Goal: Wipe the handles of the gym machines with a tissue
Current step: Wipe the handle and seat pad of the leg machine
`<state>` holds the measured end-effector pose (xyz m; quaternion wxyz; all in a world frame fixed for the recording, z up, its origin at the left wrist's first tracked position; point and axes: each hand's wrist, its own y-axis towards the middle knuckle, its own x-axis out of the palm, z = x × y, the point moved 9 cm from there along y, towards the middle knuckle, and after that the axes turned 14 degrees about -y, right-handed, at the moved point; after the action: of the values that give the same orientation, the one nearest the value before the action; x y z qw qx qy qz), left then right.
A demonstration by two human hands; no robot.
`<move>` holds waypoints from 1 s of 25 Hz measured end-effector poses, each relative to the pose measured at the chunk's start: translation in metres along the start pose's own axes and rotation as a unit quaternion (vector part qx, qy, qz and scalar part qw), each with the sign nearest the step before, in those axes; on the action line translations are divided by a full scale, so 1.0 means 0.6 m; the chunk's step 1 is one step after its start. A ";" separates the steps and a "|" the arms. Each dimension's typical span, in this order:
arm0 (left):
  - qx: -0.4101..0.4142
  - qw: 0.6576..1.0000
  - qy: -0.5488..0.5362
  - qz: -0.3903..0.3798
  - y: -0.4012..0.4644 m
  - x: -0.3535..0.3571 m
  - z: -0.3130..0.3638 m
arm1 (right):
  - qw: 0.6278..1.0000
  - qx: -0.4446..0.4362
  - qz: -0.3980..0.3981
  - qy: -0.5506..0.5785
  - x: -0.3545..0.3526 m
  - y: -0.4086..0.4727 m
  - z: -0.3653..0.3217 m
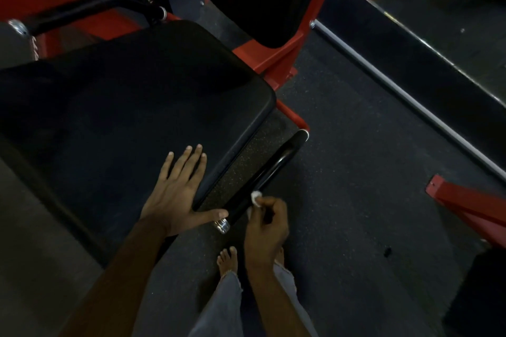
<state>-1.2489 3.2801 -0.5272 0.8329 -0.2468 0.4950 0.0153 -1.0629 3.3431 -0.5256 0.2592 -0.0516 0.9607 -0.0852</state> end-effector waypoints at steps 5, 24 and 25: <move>-0.002 1.000 -0.009 -0.013 -0.004 -0.003 0.002 | 0.990 0.028 -0.138 0.002 0.020 -0.062 0.017; -0.099 0.984 -0.120 -0.091 0.153 0.032 0.216 | 0.925 -0.066 -0.235 -0.291 0.056 0.445 0.063; -0.105 0.979 -0.146 -0.096 0.153 0.041 0.208 | 0.922 -0.085 -0.230 -0.300 0.055 0.438 0.055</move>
<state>-1.1590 3.4087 -0.5358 0.8632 -0.3741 0.3381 0.0231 -1.0889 3.5915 -0.6200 0.5034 -0.3163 0.8030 -0.0408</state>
